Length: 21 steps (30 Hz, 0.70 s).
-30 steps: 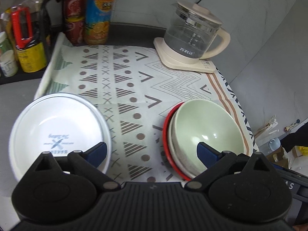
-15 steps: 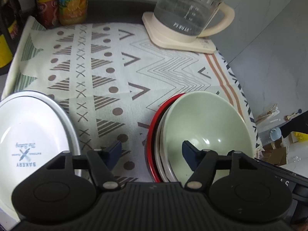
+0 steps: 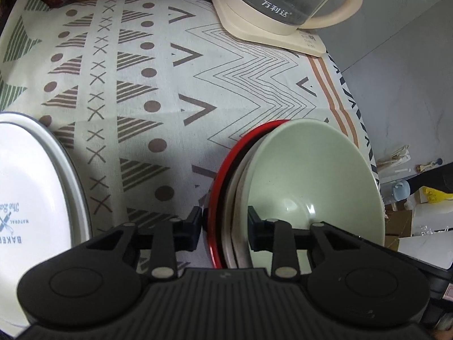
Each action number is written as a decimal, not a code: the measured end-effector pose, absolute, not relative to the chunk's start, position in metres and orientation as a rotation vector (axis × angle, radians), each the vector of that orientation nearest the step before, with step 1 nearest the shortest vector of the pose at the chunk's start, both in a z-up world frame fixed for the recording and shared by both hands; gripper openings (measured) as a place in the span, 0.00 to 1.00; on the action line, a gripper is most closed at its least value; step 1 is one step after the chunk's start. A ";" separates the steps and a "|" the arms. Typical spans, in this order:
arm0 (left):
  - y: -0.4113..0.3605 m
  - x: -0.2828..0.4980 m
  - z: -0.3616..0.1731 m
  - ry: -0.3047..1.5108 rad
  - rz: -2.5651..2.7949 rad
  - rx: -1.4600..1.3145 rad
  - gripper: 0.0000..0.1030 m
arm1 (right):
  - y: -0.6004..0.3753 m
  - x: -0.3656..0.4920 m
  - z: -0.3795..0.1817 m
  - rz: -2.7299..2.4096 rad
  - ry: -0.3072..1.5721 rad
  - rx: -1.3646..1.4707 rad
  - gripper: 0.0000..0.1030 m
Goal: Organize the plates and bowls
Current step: 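Close the left and right tools on the red bowl rim, then carry the red bowl stack with both tools and lower it onto the plates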
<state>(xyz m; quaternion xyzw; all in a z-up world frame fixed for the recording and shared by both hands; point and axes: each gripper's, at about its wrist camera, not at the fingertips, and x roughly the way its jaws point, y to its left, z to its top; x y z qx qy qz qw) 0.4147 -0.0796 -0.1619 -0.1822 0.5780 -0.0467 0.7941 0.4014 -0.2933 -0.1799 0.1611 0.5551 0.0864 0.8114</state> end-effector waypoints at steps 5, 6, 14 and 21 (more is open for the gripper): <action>-0.076 0.413 -0.164 1.229 -0.102 -0.405 0.25 | -0.293 0.403 -0.186 0.211 1.230 0.354 0.35; -0.076 0.412 -0.165 1.227 -0.102 -0.412 0.25 | -0.293 0.404 -0.187 0.218 1.227 0.349 0.34; -0.078 0.408 -0.163 1.219 -0.095 -0.418 0.24 | -0.298 0.400 -0.187 0.228 1.199 0.343 0.28; -0.080 0.403 -0.159 1.205 -0.100 -0.402 0.24 | -0.300 0.393 -0.187 0.229 1.194 0.346 0.28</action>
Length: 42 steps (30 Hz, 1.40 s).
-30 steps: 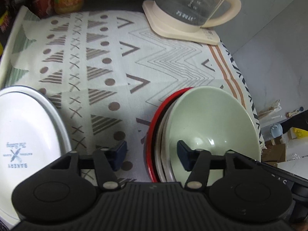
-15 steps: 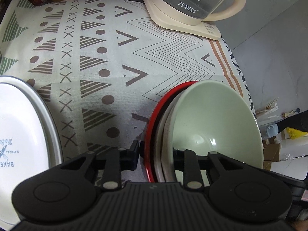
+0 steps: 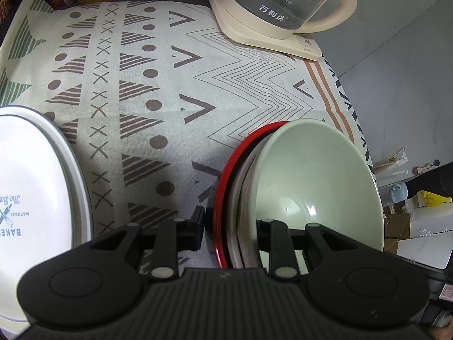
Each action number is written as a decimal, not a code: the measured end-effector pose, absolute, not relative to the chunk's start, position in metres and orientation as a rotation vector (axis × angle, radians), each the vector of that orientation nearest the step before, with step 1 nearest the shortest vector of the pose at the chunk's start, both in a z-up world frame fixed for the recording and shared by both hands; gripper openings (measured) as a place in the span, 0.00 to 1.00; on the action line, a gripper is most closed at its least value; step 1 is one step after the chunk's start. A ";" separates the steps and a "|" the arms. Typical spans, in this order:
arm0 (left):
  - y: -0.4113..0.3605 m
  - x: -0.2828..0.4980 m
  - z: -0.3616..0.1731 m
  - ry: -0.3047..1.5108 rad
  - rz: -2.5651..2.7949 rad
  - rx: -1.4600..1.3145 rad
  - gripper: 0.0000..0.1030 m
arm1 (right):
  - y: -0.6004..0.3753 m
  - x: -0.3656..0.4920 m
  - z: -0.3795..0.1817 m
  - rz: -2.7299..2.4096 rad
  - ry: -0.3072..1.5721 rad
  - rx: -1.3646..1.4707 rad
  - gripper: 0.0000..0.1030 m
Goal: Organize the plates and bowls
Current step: 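Carry the red bowl stack with both tools and lower it onto the plates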
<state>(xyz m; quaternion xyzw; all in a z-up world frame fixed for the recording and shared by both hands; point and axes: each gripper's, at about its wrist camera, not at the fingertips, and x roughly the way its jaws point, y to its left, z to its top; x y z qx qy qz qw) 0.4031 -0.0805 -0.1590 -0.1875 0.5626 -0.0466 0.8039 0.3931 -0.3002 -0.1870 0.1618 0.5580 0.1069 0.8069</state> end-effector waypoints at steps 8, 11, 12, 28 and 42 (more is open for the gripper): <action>-0.076 0.398 -0.142 1.160 -0.097 -0.398 0.24 | -0.301 0.390 -0.176 0.241 1.160 0.364 0.28; -0.072 0.395 -0.134 1.142 -0.086 -0.403 0.24 | -0.299 0.390 -0.169 0.251 1.140 0.366 0.28; -0.070 0.394 -0.131 1.134 -0.083 -0.403 0.24 | -0.297 0.390 -0.167 0.256 1.134 0.364 0.28; -0.025 0.366 -0.098 1.064 -0.005 -0.436 0.25 | -0.257 0.388 -0.136 0.336 1.064 0.334 0.28; 0.029 0.318 -0.086 0.998 0.082 -0.507 0.25 | -0.205 0.362 -0.120 0.438 1.056 0.256 0.28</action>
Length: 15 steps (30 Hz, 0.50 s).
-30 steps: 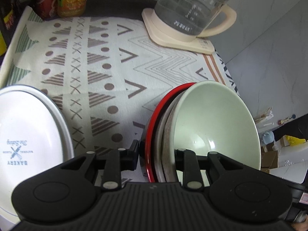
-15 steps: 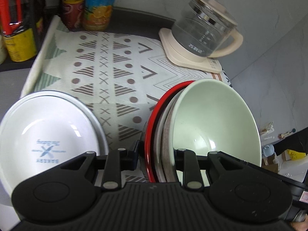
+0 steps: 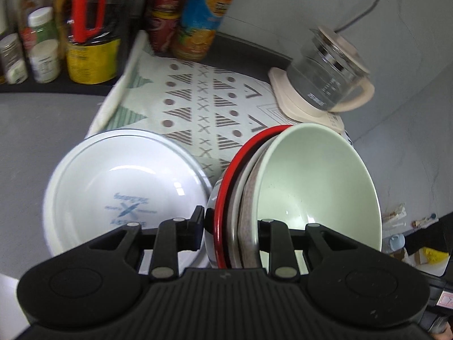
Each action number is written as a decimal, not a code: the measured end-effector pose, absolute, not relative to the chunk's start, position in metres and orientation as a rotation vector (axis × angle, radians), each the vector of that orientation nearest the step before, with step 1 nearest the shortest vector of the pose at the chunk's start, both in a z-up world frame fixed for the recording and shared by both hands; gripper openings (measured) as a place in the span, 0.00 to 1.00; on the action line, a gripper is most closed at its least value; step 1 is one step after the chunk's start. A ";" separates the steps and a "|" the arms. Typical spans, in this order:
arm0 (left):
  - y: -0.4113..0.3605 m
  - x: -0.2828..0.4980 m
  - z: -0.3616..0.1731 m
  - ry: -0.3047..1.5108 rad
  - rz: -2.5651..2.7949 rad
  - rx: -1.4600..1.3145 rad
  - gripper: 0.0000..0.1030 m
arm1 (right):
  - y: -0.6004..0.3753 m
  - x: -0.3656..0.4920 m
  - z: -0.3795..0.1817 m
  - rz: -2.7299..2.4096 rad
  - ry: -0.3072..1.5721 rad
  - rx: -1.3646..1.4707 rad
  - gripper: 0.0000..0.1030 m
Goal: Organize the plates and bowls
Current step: 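Carry the red bowl stack with both tools and lower it onto the plates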
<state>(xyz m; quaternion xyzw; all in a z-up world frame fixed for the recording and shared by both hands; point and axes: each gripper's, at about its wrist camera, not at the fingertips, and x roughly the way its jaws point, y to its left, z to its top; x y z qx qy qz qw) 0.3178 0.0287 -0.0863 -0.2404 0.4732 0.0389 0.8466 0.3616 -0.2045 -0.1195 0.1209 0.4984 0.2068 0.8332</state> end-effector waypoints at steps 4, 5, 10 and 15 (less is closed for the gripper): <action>0.045 0.306 -0.086 0.987 0.114 -0.530 0.25 | -0.187 0.356 -0.118 0.471 1.064 0.236 0.28; 0.049 0.303 -0.085 0.982 0.122 -0.533 0.25 | -0.183 0.355 -0.118 0.478 1.066 0.230 0.28; 0.068 0.290 -0.082 0.962 0.163 -0.555 0.25 | -0.163 0.350 -0.115 0.518 1.072 0.205 0.28; 0.084 0.279 -0.083 0.955 0.205 -0.582 0.25 | -0.143 0.349 -0.113 0.553 1.077 0.192 0.28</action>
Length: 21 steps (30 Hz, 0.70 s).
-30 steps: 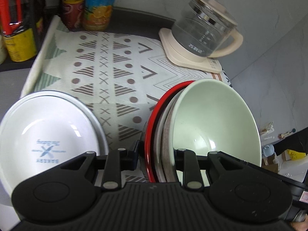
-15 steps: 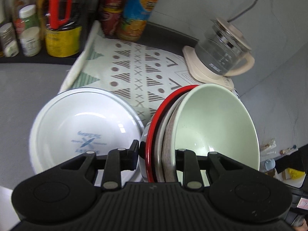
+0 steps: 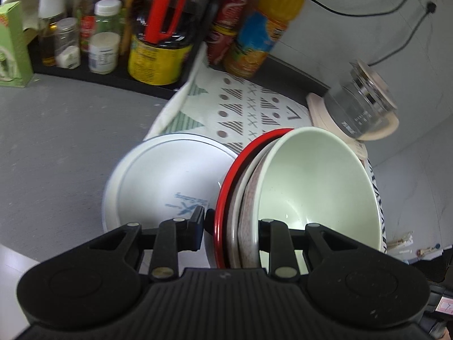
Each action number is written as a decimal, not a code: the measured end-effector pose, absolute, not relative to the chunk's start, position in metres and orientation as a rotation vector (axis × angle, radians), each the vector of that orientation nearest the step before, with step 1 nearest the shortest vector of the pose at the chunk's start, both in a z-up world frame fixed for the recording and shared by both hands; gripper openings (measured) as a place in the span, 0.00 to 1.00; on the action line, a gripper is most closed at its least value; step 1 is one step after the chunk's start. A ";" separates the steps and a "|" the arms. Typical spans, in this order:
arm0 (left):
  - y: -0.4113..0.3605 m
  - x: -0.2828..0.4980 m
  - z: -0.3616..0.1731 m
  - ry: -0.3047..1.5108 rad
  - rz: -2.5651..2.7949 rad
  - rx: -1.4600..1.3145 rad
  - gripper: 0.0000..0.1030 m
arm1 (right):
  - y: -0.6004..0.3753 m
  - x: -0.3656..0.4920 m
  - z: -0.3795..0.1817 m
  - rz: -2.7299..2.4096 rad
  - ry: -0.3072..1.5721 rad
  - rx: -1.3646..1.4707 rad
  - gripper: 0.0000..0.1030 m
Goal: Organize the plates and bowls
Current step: 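Carry the red bowl stack with both tools and lower it onto the plates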
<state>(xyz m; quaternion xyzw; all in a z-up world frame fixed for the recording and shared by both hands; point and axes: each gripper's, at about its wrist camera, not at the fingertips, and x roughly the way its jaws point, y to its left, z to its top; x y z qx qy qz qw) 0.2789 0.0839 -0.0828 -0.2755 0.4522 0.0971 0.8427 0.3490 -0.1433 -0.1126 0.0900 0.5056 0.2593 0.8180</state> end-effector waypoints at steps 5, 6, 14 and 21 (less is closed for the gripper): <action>0.100 0.272 -0.087 0.949 0.250 -0.608 0.25 | -0.124 0.350 -0.114 0.588 1.089 0.174 0.28; 0.103 0.271 -0.088 0.949 0.260 -0.614 0.25 | -0.121 0.350 -0.115 0.595 1.093 0.172 0.28; 0.124 0.264 -0.098 0.950 0.325 -0.647 0.25 | -0.092 0.355 -0.122 0.644 1.116 0.138 0.28; 0.132 0.270 -0.109 0.963 0.356 -0.660 0.25 | -0.073 0.360 -0.131 0.655 1.144 0.118 0.28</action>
